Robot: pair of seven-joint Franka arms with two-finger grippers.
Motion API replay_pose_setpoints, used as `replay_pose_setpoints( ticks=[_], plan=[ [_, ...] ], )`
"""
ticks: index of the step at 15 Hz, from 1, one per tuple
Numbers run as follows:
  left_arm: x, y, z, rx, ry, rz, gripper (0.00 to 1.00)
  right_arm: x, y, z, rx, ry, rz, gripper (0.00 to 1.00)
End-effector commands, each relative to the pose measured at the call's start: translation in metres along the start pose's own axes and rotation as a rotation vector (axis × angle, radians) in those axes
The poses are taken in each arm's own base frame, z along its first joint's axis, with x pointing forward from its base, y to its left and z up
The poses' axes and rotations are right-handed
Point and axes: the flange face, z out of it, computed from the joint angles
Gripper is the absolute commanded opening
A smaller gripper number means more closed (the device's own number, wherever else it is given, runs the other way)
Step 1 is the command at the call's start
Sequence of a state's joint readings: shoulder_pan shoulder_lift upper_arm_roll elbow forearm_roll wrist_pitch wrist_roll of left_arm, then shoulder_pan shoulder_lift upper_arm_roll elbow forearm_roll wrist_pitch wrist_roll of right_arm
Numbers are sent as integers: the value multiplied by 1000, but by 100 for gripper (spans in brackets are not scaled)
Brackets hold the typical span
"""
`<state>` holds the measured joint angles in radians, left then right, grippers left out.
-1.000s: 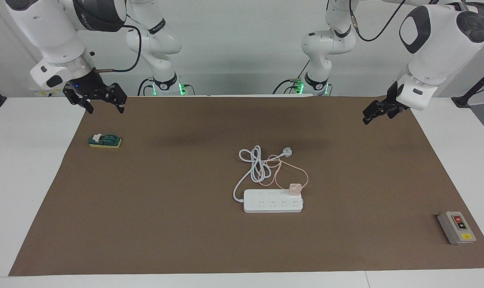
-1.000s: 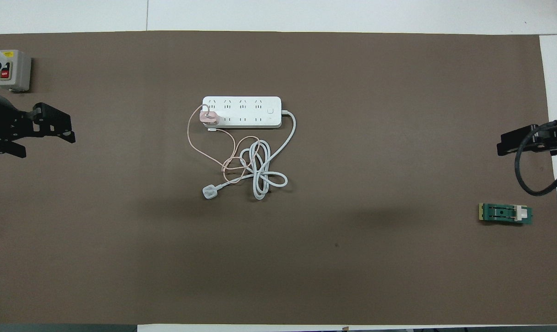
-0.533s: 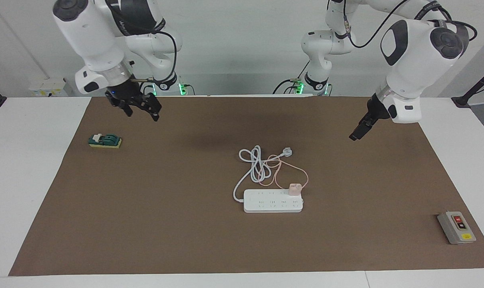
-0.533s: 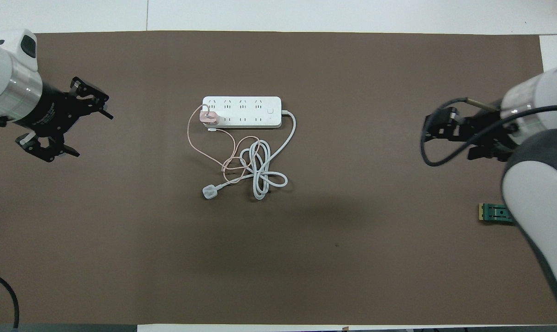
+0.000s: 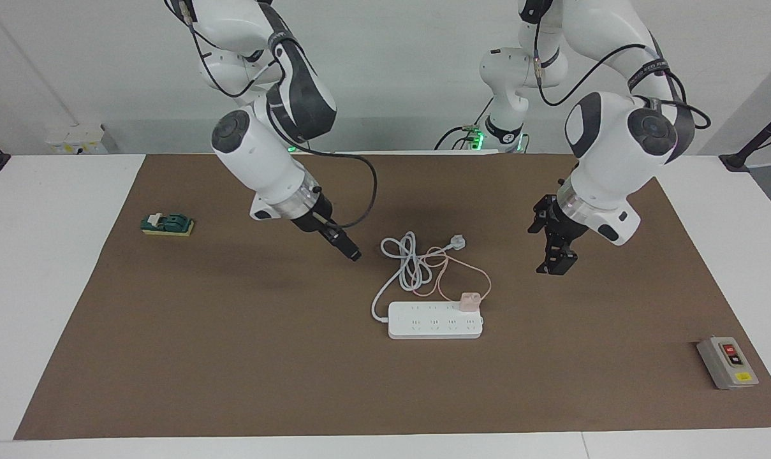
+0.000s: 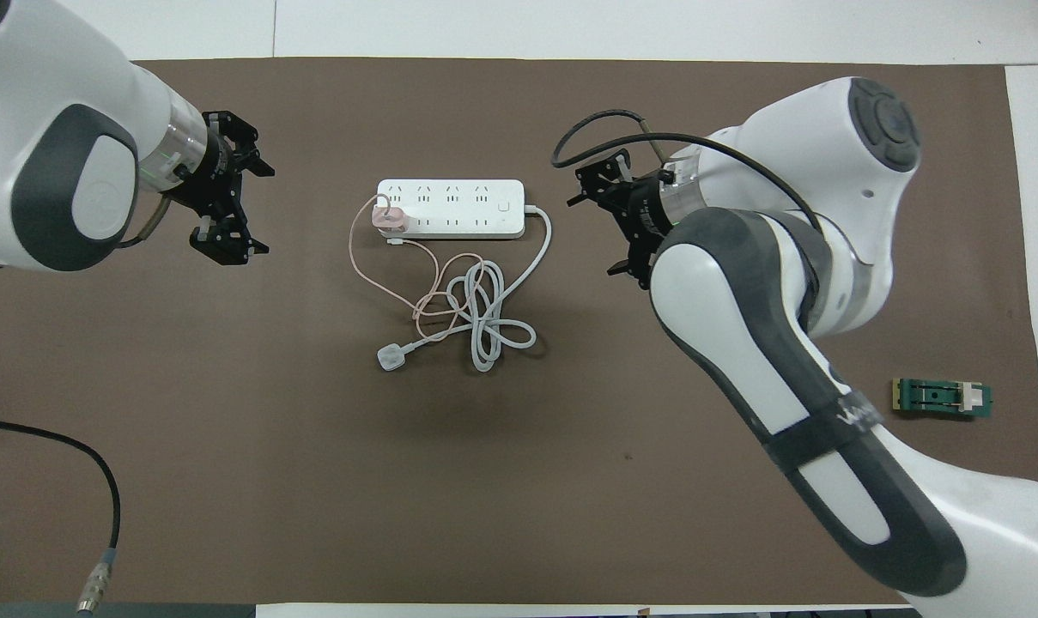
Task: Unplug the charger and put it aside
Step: 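Move the left gripper to the pink charger while the right gripper reaches the strip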
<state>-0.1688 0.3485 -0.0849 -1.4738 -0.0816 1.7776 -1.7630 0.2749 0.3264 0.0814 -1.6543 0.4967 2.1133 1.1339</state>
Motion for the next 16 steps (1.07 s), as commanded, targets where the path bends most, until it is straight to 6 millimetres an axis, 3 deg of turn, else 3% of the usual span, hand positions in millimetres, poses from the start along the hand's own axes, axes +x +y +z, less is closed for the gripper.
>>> replay_pose_setpoints(
  ticks=[1,3,4,5,7,8,10,12,16],
  plan=[
    [-26,40,35,-12,49,-173,100,14,-47,48,31,-75,172,100],
    [-35,57,42,-80,19,-285,100,19,-54,95,53,-104,228,100],
    [-51,59,48,-118,7,-266,100,23,-54,110,56,-112,244,100],
    [-54,59,55,-133,1,-279,100,25,-55,119,66,-126,263,100],
    [-55,58,68,-151,28,-272,100,40,-74,136,109,-207,330,100],
    [-63,53,79,-158,53,-246,100,46,-81,153,114,-221,360,100],
    [-70,46,93,-165,55,-227,100,51,-91,173,122,-231,371,100],
    [-80,40,103,-147,63,-210,100,59,-87,186,111,-243,387,100],
    [-91,30,113,-136,68,-190,100,63,-90,200,116,-311,404,100]
  ],
)
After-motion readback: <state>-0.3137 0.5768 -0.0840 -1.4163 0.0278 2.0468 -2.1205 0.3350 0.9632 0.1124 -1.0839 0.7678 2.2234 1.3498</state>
